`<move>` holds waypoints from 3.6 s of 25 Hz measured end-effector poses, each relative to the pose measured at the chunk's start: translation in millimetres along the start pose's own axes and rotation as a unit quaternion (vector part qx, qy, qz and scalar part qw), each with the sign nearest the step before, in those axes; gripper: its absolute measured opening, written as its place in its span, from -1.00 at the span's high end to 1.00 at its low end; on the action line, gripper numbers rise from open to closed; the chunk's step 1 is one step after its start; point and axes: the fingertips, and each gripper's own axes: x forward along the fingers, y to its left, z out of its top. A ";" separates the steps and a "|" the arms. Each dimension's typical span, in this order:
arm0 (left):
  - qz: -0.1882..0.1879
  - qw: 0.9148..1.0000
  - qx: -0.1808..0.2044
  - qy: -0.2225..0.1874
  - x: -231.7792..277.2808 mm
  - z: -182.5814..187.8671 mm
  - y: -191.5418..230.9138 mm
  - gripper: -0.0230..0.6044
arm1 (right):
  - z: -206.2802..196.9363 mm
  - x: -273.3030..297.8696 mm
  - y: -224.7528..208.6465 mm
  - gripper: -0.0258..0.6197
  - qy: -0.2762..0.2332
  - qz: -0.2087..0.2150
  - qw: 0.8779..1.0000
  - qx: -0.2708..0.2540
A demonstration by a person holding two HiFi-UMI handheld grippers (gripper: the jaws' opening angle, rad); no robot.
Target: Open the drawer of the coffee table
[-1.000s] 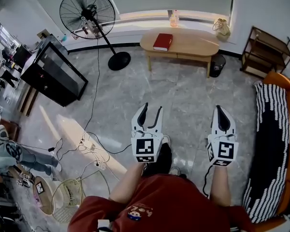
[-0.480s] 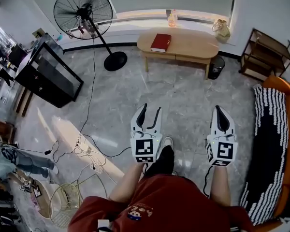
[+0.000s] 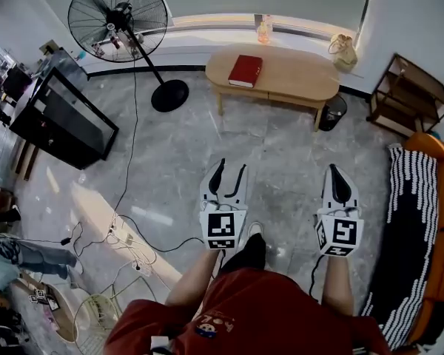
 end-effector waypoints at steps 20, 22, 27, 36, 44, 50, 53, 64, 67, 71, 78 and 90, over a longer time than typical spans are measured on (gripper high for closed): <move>-0.007 0.999 -0.021 0.024 163.4 -25.4 100.8 0.33 | -2.2 200.2 14.3 0.93 0.031 0.009 0.999 -0.013; -0.008 1.000 -0.020 0.021 171.6 -25.0 103.5 0.33 | -1.3 207.8 13.6 0.93 0.030 0.009 0.999 -0.016; -0.009 0.999 -0.027 0.014 183.4 -24.7 111.2 0.33 | 2.1 221.0 15.6 0.93 0.029 0.007 0.999 -0.025; 0.008 0.999 -0.041 0.015 204.0 -29.0 132.8 0.33 | 16.0 248.9 11.9 0.93 0.009 0.004 0.999 -0.042; 0.026 0.999 -0.024 0.012 254.1 -19.5 135.7 0.33 | 13.1 305.3 -13.0 0.93 -0.002 0.023 0.999 -0.029; 0.040 0.999 -0.019 0.012 314.7 -6.8 134.4 0.33 | 17.7 365.8 -44.8 0.93 -0.018 0.047 0.999 -0.020; 0.044 0.999 -0.017 0.020 355.8 2.2 127.3 0.33 | 22.0 398.7 -75.3 0.93 -0.020 0.050 0.998 -0.013; 0.060 0.998 -0.006 0.019 498.6 37.9 89.2 0.33 | 13.6 510.1 -185.3 0.94 -0.029 0.068 0.997 0.017; 0.065 0.998 -0.003 0.022 524.3 41.9 80.6 0.33 | 10.0 529.7 -206.7 0.94 -0.028 0.071 0.997 0.019; 0.072 0.997 -0.003 0.023 543.7 47.2 74.8 0.33 | 6.5 550.4 -222.2 0.94 -0.024 0.080 0.996 0.024; 0.078 0.997 -0.003 0.019 553.1 46.6 89.3 0.33 | 3.7 569.7 -210.8 0.94 -0.022 0.094 0.995 0.025; 0.074 0.997 0.003 0.005 513.7 39.8 169.9 0.33 | 21.6 568.9 -128.3 0.93 -0.028 0.074 0.997 0.017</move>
